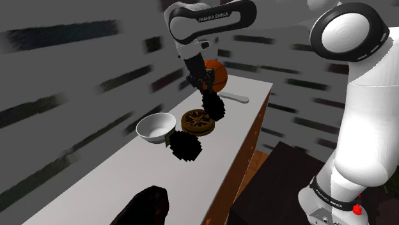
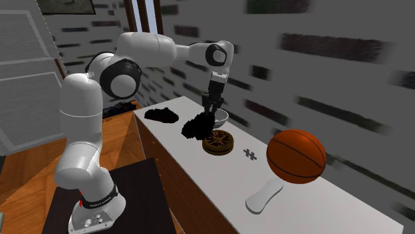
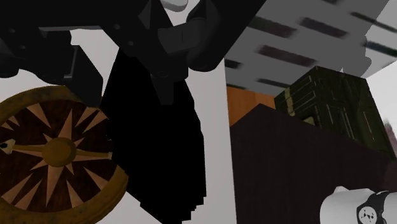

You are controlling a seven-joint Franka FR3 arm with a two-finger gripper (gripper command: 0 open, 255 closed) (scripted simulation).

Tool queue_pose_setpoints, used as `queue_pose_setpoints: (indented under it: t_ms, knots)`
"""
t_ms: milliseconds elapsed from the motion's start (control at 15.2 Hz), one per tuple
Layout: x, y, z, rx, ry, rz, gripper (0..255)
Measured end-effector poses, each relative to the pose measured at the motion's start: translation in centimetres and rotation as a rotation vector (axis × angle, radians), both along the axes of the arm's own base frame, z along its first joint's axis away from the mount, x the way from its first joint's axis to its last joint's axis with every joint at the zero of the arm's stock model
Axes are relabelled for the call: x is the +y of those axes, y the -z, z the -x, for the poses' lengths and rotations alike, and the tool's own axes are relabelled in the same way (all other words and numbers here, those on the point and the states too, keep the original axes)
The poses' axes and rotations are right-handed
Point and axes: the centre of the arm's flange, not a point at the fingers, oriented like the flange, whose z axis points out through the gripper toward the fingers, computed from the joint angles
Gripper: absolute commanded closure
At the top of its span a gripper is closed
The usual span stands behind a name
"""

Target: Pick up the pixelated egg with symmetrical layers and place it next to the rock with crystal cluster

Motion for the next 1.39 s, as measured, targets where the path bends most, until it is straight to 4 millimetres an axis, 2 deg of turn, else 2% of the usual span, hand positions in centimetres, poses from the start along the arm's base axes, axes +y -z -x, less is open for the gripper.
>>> queue_pose_setpoints:
  t_ms: [726,924,1386]
  knots:
    - [-0.2,-5.9,0.0,0.000,0.000,0.000,255]
    - [0.2,-6.9,0.3,0.000,0.000,0.000,255]
    - [6.2,-7.4,6.7,0.000,-0.001,0.000,255]
